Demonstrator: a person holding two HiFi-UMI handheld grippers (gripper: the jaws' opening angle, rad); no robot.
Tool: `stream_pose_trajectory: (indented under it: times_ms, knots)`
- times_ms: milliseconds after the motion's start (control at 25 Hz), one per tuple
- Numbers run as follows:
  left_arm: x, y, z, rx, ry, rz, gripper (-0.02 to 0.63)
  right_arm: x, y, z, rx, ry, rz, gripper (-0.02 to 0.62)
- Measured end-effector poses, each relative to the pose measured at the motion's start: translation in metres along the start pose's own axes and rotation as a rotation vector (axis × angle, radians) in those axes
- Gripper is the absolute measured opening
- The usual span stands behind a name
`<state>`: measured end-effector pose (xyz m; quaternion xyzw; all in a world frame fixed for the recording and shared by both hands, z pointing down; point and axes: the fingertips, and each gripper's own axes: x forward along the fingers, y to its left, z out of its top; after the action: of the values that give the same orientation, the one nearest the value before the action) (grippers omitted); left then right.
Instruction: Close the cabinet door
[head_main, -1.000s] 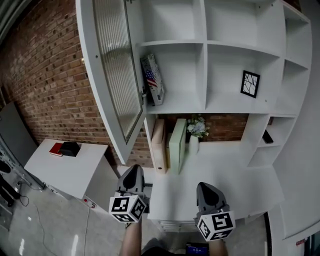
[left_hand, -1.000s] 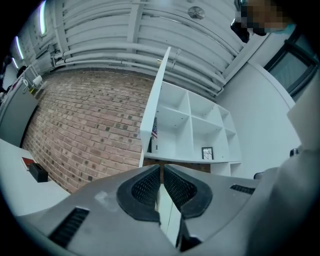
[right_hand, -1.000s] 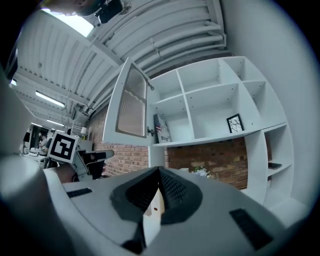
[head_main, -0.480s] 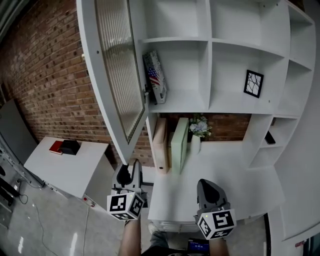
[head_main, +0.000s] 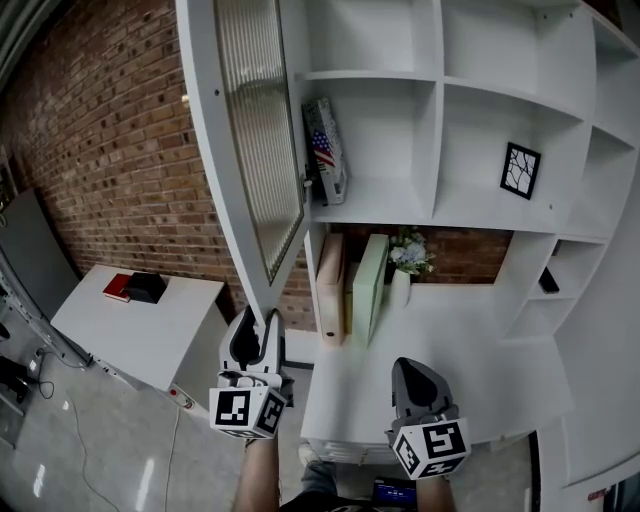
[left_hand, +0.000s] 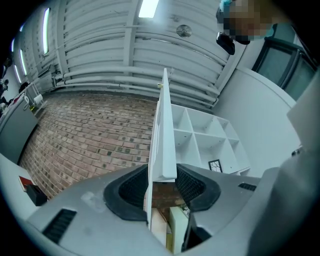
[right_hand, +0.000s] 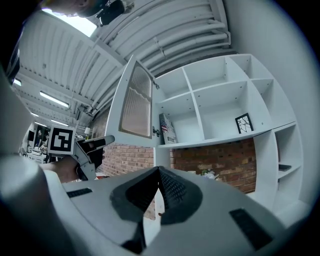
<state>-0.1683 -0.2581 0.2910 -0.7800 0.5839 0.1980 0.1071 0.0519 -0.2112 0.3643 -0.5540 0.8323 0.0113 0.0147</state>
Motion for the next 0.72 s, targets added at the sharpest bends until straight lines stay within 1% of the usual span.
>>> stream_pose_trajectory:
  times_ms: [160, 240, 280, 400, 520, 720]
  knots:
    - [0.001, -0.002, 0.005, 0.037, -0.014, -0.003, 0.124, -0.001, -0.005, -0.001, 0.003, -0.001, -0.011, 0.001]
    - [0.002, -0.004, 0.005, 0.059, -0.016, -0.003, 0.081, -0.002, -0.007, -0.002, 0.003, 0.0, -0.017, 0.001]
    - [0.002, -0.005, 0.005, 0.06, -0.017, -0.002, 0.081, -0.004, -0.008, -0.003, 0.003, 0.001, -0.021, 0.001]
    - [0.001, -0.006, 0.006, 0.032, -0.022, -0.007, 0.081, -0.007, -0.013, -0.003, 0.004, 0.005, -0.032, 0.001]
    - [0.003, -0.009, 0.006, 0.004, -0.019, -0.028, 0.083, -0.008, -0.017, -0.006, 0.017, 0.014, -0.034, 0.001]
    - [0.005, -0.021, 0.004, -0.02, 0.001, -0.057, 0.091, -0.008, -0.013, -0.008, 0.013, 0.025, -0.017, 0.001]
